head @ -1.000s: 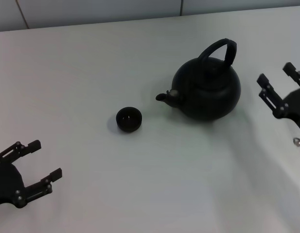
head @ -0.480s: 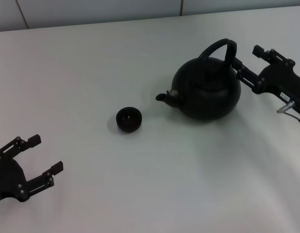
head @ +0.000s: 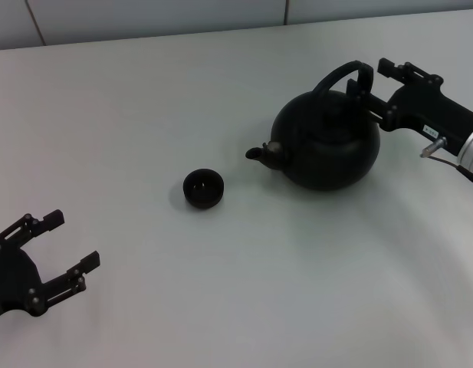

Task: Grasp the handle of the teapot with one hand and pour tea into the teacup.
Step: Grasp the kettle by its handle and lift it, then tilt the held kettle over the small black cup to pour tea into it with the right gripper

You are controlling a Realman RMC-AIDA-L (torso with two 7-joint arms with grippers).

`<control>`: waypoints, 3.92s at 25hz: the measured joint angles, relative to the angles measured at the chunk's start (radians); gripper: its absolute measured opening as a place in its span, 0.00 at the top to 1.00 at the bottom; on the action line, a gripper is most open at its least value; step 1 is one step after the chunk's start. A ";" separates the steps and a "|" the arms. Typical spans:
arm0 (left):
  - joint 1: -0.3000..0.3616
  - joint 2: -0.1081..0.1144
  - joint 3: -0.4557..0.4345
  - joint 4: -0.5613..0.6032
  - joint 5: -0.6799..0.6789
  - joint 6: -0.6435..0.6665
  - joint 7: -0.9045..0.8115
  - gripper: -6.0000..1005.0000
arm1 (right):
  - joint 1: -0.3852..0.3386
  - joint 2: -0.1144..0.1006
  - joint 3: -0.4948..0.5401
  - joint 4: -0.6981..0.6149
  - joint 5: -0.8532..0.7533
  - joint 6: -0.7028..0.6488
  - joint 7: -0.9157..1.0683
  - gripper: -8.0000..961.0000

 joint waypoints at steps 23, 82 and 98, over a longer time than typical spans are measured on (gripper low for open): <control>0.001 -0.002 -0.012 0.000 0.000 0.007 -0.003 0.20 | 0.008 0.000 -0.033 -0.018 -0.001 0.017 0.003 0.72; -0.030 -0.007 -0.011 -0.029 0.000 -0.005 0.000 0.20 | 0.168 0.006 -0.396 -0.306 -0.014 0.122 -0.137 0.90; -0.034 -0.008 -0.011 -0.029 0.000 -0.004 0.000 0.20 | 0.177 0.009 -0.475 -0.326 -0.012 0.127 -0.233 0.89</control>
